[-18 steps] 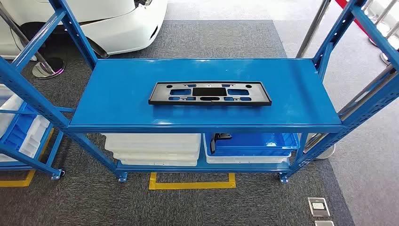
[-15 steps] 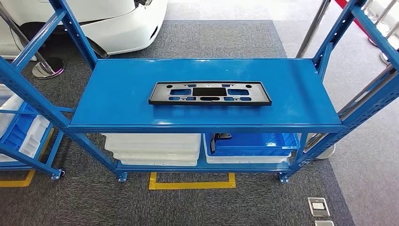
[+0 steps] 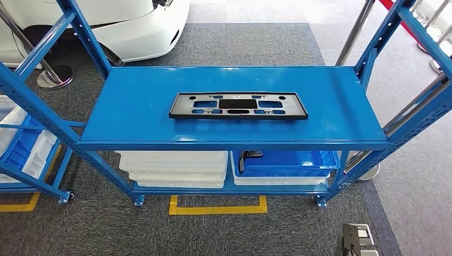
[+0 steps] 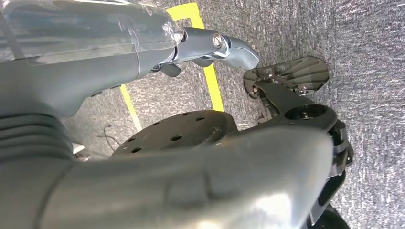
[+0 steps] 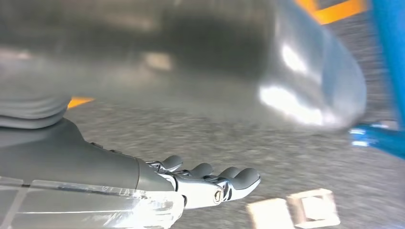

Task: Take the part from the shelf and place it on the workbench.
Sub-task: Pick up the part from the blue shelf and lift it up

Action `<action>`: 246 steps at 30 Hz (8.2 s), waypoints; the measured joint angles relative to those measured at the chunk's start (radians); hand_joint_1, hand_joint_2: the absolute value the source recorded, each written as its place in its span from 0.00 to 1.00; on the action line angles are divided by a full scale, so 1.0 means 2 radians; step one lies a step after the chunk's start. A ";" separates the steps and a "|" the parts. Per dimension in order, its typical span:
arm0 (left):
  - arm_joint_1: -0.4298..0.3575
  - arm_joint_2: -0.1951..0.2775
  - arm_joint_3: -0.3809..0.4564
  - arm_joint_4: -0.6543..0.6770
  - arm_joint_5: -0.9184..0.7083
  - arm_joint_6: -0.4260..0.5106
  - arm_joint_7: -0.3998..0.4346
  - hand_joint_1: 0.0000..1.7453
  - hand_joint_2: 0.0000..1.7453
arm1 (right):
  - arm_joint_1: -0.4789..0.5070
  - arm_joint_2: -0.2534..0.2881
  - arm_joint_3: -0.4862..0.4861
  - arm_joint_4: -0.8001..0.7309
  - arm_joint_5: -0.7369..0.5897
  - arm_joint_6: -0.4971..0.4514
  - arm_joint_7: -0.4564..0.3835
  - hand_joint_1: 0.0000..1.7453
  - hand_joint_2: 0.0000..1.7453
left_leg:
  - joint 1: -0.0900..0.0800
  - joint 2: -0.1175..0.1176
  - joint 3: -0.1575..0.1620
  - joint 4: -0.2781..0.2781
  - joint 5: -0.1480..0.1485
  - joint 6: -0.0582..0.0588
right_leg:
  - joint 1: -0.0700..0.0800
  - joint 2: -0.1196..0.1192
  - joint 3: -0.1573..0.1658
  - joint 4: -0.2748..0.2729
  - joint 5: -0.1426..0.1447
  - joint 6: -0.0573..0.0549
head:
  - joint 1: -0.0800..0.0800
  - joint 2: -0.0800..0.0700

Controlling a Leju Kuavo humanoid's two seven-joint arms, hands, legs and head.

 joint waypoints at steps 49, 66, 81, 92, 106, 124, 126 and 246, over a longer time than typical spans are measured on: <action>-0.032 0.005 -0.050 0.002 -0.023 -0.008 -0.011 0.00 0.00 | -0.112 0.060 0.041 -0.411 0.103 0.340 0.037 0.00 0.00 | 0.000 0.000 0.000 0.001 0.001 0.000 | 0.000 0.000 0.000 0.000 0.000 0.000 | 0.000 0.000; -0.014 -0.001 -0.050 0.002 0.003 0.002 -0.011 0.00 0.00 | -0.159 -0.075 -0.019 -0.600 0.525 0.058 0.329 0.00 1.00 | -0.001 0.000 -0.002 0.003 0.000 0.001 | 0.000 0.000 0.000 0.000 0.002 0.003 | 0.003 0.000; -0.030 -0.010 -0.050 0.002 -0.015 0.005 0.007 0.00 0.00 | -0.220 -0.112 0.010 -0.503 0.744 0.187 0.330 0.00 1.00 | -0.001 -0.001 -0.003 0.003 0.001 0.002 | 0.000 0.000 -0.001 0.000 0.002 0.003 | 0.003 0.000; -0.041 -0.014 -0.050 0.002 -0.029 0.003 0.008 0.00 0.00 | -0.269 -0.089 0.054 -0.367 0.764 0.186 0.254 0.00 1.00 | -0.001 -0.001 -0.004 0.003 0.001 0.002 | 0.000 0.000 -0.002 0.000 0.002 0.003 | 0.004 0.000; -0.051 -0.014 -0.050 0.002 -0.051 0.001 0.013 0.00 0.00 | -0.303 -0.057 0.085 -0.256 0.753 0.177 0.209 0.00 1.00 | -0.001 -0.002 -0.004 0.003 0.001 0.003 | 0.000 -0.001 -0.002 0.000 0.002 0.003 | 0.004 0.000; -0.056 -0.014 -0.050 0.002 -0.065 -0.006 0.023 0.00 0.00 | -0.332 -0.053 0.115 -0.219 0.783 0.161 0.238 0.00 1.00 | -0.001 -0.002 -0.004 0.004 0.001 0.003 | 0.000 0.000 -0.002 0.000 0.002 0.004 | 0.005 0.000; -0.056 -0.014 -0.050 0.002 -0.065 -0.006 0.023 0.00 0.00 | -0.334 -0.053 0.118 -0.217 0.783 0.161 0.238 0.00 1.00 | -0.001 -0.002 -0.004 0.004 0.001 0.003 | 0.000 0.000 -0.002 0.000 0.002 0.004 | 0.005 0.000; -0.048 -0.014 -0.044 0.001 -0.105 -0.006 0.004 0.00 0.00 | -0.162 0.059 0.061 -0.533 0.673 0.030 0.279 0.00 0.00 | 0.009 0.003 0.018 -0.004 -0.017 -0.014 | -0.005 0.007 -0.053 0.012 0.033 0.007 | 0.006 0.000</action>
